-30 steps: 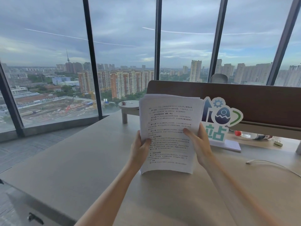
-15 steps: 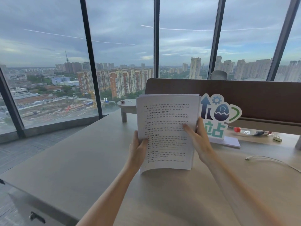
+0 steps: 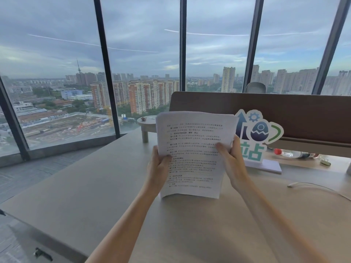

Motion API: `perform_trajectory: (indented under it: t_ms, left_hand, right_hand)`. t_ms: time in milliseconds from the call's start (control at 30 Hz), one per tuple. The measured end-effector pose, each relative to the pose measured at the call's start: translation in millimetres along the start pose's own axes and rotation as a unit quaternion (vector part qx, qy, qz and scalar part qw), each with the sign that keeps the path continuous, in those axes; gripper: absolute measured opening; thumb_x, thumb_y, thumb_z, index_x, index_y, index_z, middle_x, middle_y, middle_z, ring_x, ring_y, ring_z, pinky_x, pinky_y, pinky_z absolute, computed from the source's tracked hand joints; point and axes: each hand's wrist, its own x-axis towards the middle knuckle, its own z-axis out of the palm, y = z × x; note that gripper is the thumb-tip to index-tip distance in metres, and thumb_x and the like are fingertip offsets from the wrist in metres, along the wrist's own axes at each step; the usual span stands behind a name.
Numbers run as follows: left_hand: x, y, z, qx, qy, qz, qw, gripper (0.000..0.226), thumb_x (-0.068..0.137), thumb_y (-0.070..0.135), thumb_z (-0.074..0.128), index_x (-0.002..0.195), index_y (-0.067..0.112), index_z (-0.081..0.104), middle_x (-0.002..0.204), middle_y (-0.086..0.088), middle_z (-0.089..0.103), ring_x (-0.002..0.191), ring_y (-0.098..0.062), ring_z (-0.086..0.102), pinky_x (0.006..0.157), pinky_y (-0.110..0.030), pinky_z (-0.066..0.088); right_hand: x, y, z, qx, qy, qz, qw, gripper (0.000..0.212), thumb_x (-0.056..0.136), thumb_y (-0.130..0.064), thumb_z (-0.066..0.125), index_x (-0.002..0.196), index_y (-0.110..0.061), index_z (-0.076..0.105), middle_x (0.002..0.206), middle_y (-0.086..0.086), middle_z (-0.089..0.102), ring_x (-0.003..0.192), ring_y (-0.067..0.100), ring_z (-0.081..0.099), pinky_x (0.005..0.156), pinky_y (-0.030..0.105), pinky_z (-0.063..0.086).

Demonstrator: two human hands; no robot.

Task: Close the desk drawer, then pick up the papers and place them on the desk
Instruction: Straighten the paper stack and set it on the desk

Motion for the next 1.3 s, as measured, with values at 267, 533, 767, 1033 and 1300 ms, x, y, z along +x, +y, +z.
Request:
perform_trajectory:
  t_ms: [267, 533, 767, 1033, 1300]
  left_hand:
    - [-5.8, -22.6, -3.9, 0.055, -0.004, -0.033, 0.998, 0.035, 0.090, 0.003, 0.042, 0.097, 0.034, 0.056, 0.100, 0.009, 0.068, 0.099, -0.012, 0.063, 0.094, -0.050, 0.051]
    - [-13.0, -39.4, -6.5, 0.045, 0.012, -0.044, 0.998, 0.038, 0.100, 0.005, 0.044, 0.100, 0.041, 0.055, 0.103, 0.015, 0.067, 0.097, -0.009, 0.065, 0.074, -0.023, 0.051]
    - [-14.6, -52.7, -5.0, 0.049, -0.005, -0.045, 0.998, 0.031, 0.102, 0.010, 0.039, 0.114, 0.034, 0.054, 0.115, 0.006, 0.067, 0.110, -0.017, 0.063, 0.091, -0.036, 0.052]
    - [1.7, -37.9, -13.0, 0.031, 0.045, -0.060, 0.997, 0.028, 0.099, 0.001, 0.042, 0.102, 0.025, 0.055, 0.100, 0.004, 0.066, 0.092, -0.016, 0.065, 0.074, -0.028, 0.052]
    - [25.3, -29.7, -49.6, 0.110, 0.158, -0.091, 0.977, 0.017, 0.089, 0.010, 0.044, 0.100, 0.014, 0.055, 0.088, 0.001, 0.064, 0.078, -0.017, 0.060, 0.060, -0.034, 0.045]
  right_hand:
    - [-8.9, 14.8, 7.4, -0.024, -0.024, 0.051, 0.998, 0.023, 0.101, -0.006, 0.048, 0.122, -0.013, 0.051, 0.113, -0.006, 0.067, 0.096, -0.001, 0.068, 0.077, 0.025, 0.050]
    - [-21.1, 26.1, 12.5, -0.026, -0.007, 0.042, 0.999, 0.029, 0.101, -0.006, 0.046, 0.119, -0.028, 0.053, 0.110, -0.020, 0.068, 0.092, -0.011, 0.065, 0.078, 0.022, 0.048]
    - [-30.8, 42.1, 15.7, -0.029, -0.006, 0.067, 0.997, 0.033, 0.103, -0.012, 0.047, 0.120, -0.040, 0.050, 0.115, -0.024, 0.065, 0.103, -0.009, 0.061, 0.086, 0.025, 0.047]
    - [-8.1, 28.9, 23.3, -0.083, -0.051, 0.065, 0.993, 0.027, 0.102, -0.014, 0.047, 0.127, -0.023, 0.046, 0.117, -0.016, 0.063, 0.108, 0.002, 0.060, 0.080, 0.024, 0.048]
    - [23.6, 30.9, 72.0, -0.056, -0.049, 0.129, 0.989, 0.033, 0.098, -0.009, 0.041, 0.125, -0.019, 0.057, 0.117, -0.003, 0.068, 0.106, 0.017, 0.065, 0.088, 0.039, 0.054]
